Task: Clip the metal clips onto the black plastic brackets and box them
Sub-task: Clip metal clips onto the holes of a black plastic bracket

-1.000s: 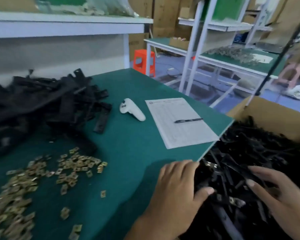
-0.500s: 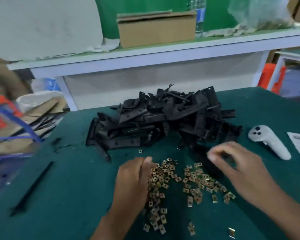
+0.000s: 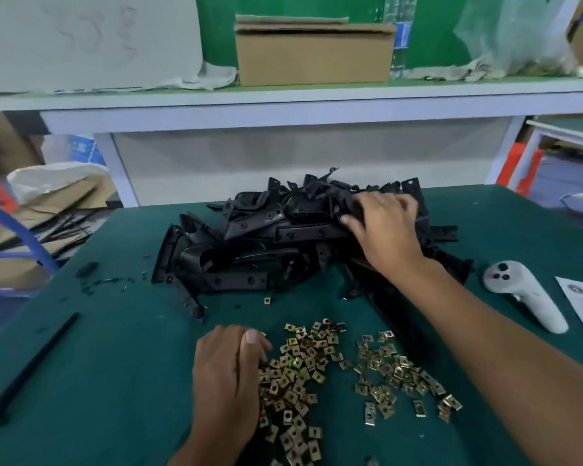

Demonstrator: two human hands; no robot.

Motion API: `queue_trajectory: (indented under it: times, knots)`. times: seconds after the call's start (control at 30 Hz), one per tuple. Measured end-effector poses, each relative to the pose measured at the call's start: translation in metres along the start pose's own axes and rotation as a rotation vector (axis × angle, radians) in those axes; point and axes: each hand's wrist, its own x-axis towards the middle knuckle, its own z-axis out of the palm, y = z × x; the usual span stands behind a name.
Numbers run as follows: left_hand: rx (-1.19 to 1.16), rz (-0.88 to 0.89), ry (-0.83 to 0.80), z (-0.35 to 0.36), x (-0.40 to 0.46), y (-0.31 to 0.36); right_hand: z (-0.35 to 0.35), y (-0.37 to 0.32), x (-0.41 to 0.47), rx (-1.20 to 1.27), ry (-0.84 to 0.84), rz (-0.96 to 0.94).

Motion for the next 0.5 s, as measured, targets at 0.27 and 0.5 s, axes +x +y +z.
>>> queue_trajectory:
  times: [0.27,0.5]
  knots:
    - [0.018,0.051,-0.046,0.003,-0.001,0.002,-0.005,0.003,-0.012,-0.126,-0.046,0.001]
    - [-0.059,-0.02,-0.041,-0.003,0.001,0.009,-0.043,-0.025,-0.029,-0.081,0.041,0.029]
